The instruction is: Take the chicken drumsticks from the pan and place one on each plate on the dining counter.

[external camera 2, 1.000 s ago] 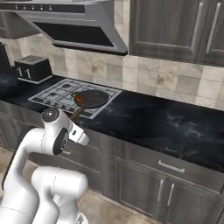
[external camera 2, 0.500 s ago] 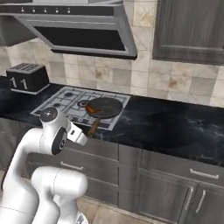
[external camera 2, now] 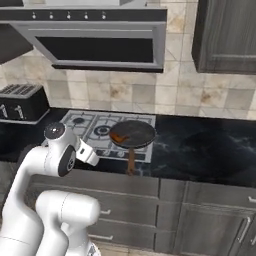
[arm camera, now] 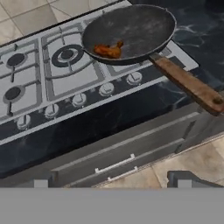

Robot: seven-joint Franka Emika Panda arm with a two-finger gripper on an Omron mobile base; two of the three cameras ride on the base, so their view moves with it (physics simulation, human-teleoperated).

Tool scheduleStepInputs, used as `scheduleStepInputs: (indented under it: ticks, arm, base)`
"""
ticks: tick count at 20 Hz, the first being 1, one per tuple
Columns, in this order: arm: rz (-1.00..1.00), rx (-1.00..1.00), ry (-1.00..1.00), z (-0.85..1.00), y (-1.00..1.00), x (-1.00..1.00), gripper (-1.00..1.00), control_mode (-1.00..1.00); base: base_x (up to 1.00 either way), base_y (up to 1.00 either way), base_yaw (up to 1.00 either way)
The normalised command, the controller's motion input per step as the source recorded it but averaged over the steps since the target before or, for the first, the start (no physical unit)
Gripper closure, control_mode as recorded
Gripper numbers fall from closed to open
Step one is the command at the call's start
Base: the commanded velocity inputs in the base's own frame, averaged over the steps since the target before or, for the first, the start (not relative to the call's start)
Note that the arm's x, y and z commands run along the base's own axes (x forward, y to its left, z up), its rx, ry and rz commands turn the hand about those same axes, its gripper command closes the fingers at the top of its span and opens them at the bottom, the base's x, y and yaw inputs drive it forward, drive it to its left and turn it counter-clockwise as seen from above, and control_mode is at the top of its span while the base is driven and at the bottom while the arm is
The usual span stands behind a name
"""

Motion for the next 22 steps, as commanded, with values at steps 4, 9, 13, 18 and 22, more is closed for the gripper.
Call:
scheduleStepInputs:
  ticks: [4,9,13,18,22]
  arm:
    - [0.00,0.00,0.00,0.00,0.00,0.00,-1.00,1.00]
    - [0.00,0.00,0.00,0.00,0.00,0.00,-1.00,1.00]
    - [0.00,0.00,0.00,0.00,0.00,0.00,-1.00,1.00]
    - [0.00,0.00,0.00,0.00,0.00,0.00,-1.00,1.00]
    - [0.00,0.00,0.00,0.00,0.00,0.06,-1.00,-1.00]
  base:
    - [0.59,0.61,-0.50]
    - [0.58,0.49,-0.49]
    - [0.30,0.21,-0.27]
    - [0.08,0.07,-0.01]
    - [0.01,0.00,0.00]
